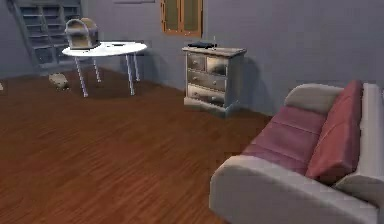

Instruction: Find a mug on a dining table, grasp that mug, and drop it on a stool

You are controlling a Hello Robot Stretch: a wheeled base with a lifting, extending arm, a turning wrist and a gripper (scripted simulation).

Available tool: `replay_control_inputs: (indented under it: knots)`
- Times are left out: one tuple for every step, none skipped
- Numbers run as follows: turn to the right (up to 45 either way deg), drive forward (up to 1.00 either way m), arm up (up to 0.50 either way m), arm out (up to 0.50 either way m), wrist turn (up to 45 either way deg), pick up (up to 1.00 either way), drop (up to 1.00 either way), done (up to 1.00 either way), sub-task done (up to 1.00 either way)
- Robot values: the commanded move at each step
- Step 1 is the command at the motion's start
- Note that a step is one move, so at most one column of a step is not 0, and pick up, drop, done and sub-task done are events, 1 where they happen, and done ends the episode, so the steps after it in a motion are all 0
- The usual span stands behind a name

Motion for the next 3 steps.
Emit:
replay_control_inputs:
  knots:
    - [-45.0, 0.0, 0.0, 0.0, 0.0, 0.0, 0.0, 0.0, 0.0]
    - [-45.0, 0.0, 0.0, 0.0, 0.0, 0.0, 0.0, 0.0, 0.0]
    - [-33.0, 0.0, 0.0, 0.0, 0.0, 0.0, 0.0, 0.0, 0.0]
